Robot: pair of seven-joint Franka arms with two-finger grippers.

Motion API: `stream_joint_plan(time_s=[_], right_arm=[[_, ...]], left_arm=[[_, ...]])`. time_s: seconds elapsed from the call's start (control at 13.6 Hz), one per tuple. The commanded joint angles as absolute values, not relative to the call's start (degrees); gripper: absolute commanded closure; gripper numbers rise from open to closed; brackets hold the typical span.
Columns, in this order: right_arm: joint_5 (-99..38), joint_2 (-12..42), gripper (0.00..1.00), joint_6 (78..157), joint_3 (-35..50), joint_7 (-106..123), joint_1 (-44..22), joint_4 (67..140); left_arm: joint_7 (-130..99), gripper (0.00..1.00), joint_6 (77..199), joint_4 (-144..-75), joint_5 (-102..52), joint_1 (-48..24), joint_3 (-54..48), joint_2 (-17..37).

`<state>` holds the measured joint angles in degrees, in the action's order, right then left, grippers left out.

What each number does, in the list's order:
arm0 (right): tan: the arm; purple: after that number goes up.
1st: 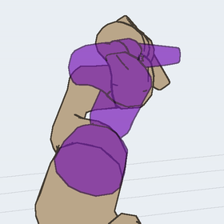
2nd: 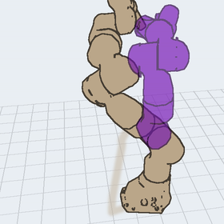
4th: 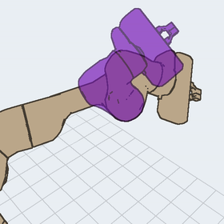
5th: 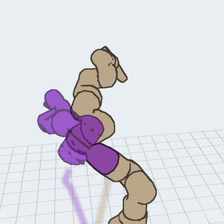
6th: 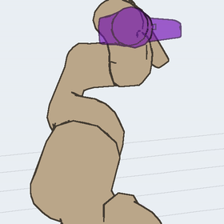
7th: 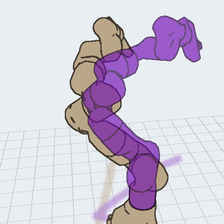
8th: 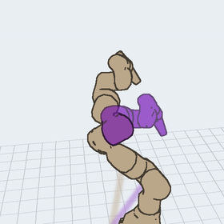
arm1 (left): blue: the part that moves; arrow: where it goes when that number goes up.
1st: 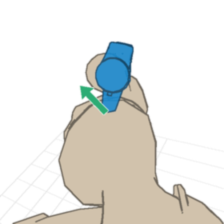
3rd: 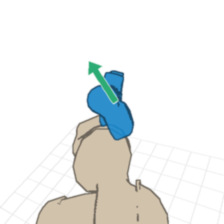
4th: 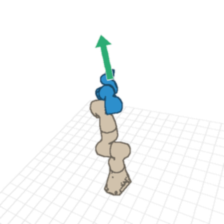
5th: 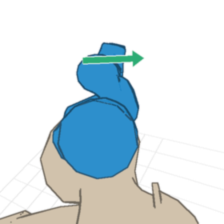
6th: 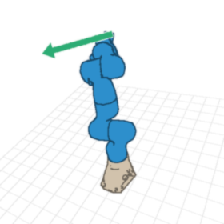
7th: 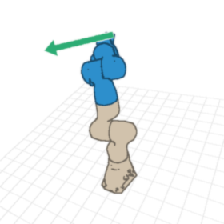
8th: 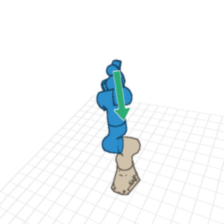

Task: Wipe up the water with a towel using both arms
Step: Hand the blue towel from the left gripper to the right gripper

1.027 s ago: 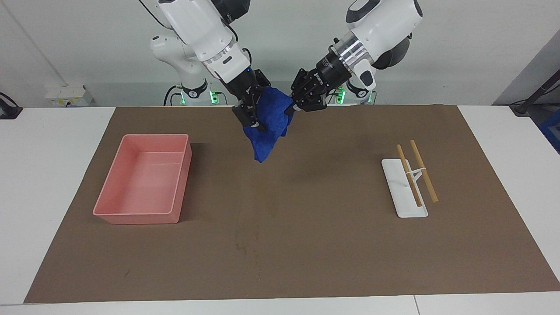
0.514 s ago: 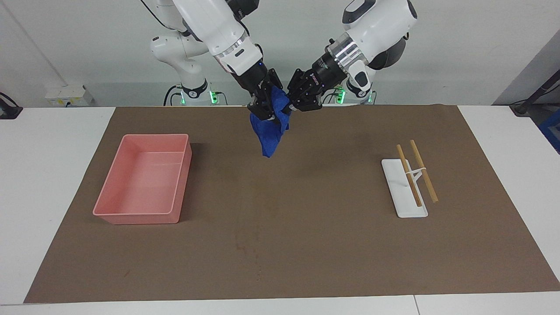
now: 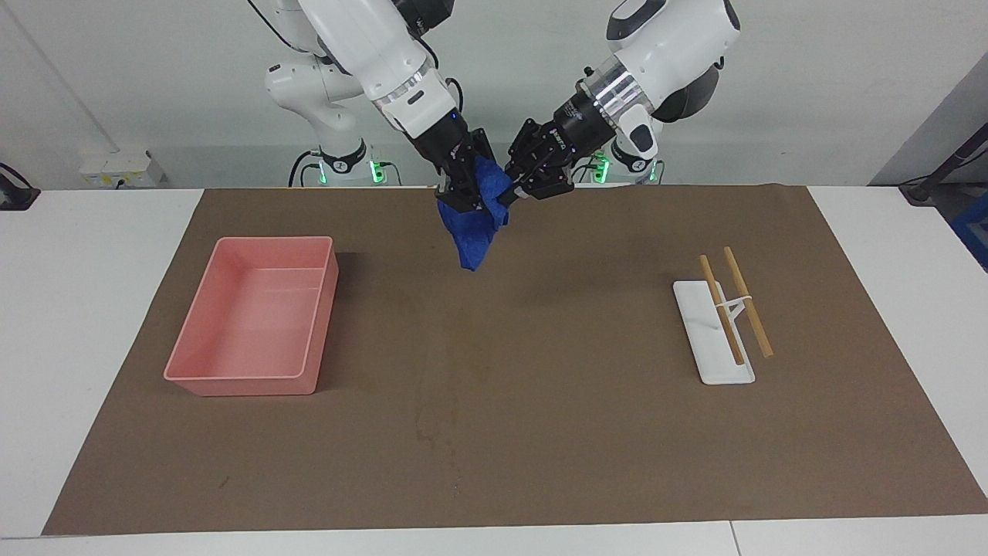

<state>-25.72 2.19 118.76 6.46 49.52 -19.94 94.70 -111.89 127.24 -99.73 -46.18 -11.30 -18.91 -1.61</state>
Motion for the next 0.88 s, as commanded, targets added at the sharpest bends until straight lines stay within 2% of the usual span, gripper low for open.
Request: stream_joint_plan(time_s=[0.0,0.44,0.59,0.81], right_arm=[[-25.8,1.4,1.00,118.5,6.8,48.3,-18.9,96.0],[-17.0,-1.3,1.00,118.6,6.9,33.1,-19.6,103.9],[-13.5,-2.5,1.00,120.4,6.9,28.3,-19.4,109.5],[-10.3,-0.5,1.00,121.4,6.9,20.3,-19.6,111.6]], left_arm=[[-112.0,0.00,126.3,-99.7,-45.5,-10.3,-18.6,-2.8],[-104.4,0.00,123.2,-100.3,-32.8,-4.6,-18.6,-3.1],[-96.9,0.00,123.0,-101.8,-32.3,-1.6,-18.6,-3.9],[-78.3,0.00,120.9,-103.4,-27.5,2.9,-18.6,-4.7]])
